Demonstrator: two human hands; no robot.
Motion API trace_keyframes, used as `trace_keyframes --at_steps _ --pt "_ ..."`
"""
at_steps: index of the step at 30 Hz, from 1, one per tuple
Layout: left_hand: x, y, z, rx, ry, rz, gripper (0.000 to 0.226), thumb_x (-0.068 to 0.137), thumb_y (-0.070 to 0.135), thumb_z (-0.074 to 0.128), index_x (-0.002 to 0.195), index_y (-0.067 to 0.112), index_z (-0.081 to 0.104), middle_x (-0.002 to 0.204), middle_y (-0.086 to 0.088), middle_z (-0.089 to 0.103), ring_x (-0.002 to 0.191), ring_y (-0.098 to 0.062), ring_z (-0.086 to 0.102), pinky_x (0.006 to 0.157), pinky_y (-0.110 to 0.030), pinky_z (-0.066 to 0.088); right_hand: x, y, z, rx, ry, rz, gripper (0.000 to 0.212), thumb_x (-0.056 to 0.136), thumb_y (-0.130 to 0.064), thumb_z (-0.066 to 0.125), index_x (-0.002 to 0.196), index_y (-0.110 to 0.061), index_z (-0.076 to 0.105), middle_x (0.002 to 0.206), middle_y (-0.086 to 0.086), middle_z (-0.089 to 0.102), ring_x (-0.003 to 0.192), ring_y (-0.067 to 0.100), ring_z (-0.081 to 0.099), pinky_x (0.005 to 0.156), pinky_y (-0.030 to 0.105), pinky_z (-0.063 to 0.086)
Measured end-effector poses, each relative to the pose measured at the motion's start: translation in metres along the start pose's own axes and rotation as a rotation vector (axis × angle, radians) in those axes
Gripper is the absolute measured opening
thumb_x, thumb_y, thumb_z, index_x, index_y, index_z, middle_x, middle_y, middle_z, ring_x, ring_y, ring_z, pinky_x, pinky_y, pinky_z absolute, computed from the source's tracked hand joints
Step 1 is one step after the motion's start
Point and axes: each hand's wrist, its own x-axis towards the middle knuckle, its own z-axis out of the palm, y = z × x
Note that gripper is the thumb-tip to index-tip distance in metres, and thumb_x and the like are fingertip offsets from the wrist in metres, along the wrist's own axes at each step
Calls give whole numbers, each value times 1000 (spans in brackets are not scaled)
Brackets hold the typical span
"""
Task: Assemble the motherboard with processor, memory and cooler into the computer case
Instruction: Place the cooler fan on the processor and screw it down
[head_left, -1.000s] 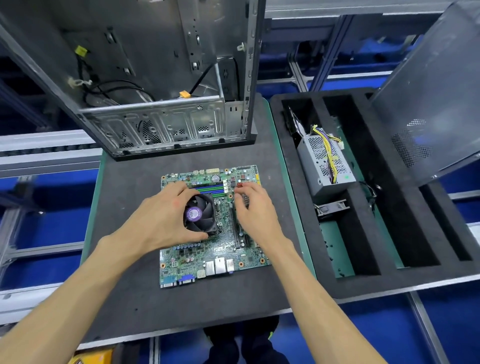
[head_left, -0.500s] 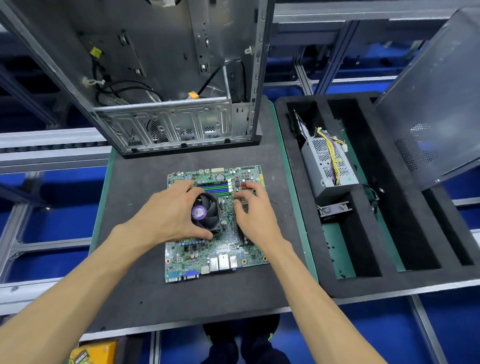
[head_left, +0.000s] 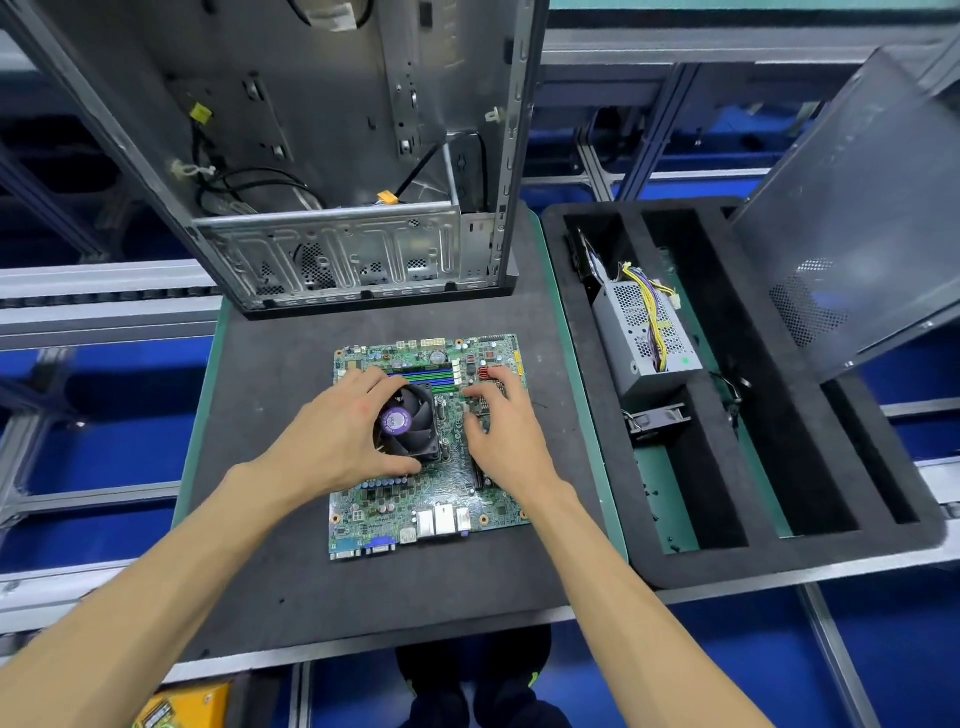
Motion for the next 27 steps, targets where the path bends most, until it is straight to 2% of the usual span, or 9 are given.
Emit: trace_keyframes --at_steps 3,7,14,17,19,21,23,24,27 --pt "-4 -3 10 4 34 48 94 69 72 70 140 18 41 127 2 49 115 -20 43 94 -35 40 -2 -2 2 -35 12 3 30 98 -15 58 128 -13 60 158 3 32 151 20 22 121 41 27" --pt "-14 1 23 95 61 44 100 77 80 40 147 8 34 141 -5 44 128 -25 40 104 -40 36 -4 -4 4 -102 6 -5 35 98 -15 57 133 -13 57 161 6 30 153 21 17 123 43 21" --pt "-14 -2 24 172 69 55 103 79 82 29 152 9 28 147 -4 41 134 -24 37 107 -40 32 -13 -17 2 -171 -9 27 44 100 -17 54 143 -11 51 158 8 33 153 23 16 124 45 13" --pt "-14 -3 25 145 34 48 105 78 83 32 156 13 17 153 0 32 140 -20 29 112 -40 28 -18 -26 -3 -114 32 2 41 102 -17 51 142 -9 52 150 5 45 147 23 29 122 41 22" --pt "-14 -2 22 15 12 25 106 77 84 34 157 16 16 156 2 27 144 -16 23 116 -39 21 -22 -33 -7 -65 57 -25 39 103 -19 50 140 -9 54 145 3 50 143 19 35 117 34 29" --pt "-16 -1 15 -146 66 -18 96 80 78 37 155 19 23 156 3 29 144 -14 23 117 -38 15 -26 -39 -13 -24 76 -49 36 104 -20 50 138 -11 56 142 0 53 137 14 41 109 19 31" --pt "-22 0 6 -241 182 -50 76 89 65 46 150 21 33 152 4 36 141 -14 28 116 -36 16 -29 -48 -19 14 95 -77 33 104 -20 49 136 -13 58 137 -2 56 129 7 43 96 1 25" --pt "-26 0 3 -267 233 -62 65 93 56 51 147 22 38 149 4 41 139 -14 32 113 -35 18 -30 -52 -21 30 98 -91 33 104 -20 49 135 -14 58 135 -3 56 127 6 43 93 1 25" --pt "-40 -2 -3 -343 303 -129 42 97 30 58 137 22 48 138 3 48 130 -16 41 105 -34 24 -31 -66 -25 52 75 -135 32 104 -19 49 134 -15 59 133 -4 58 126 9 47 96 14 30"
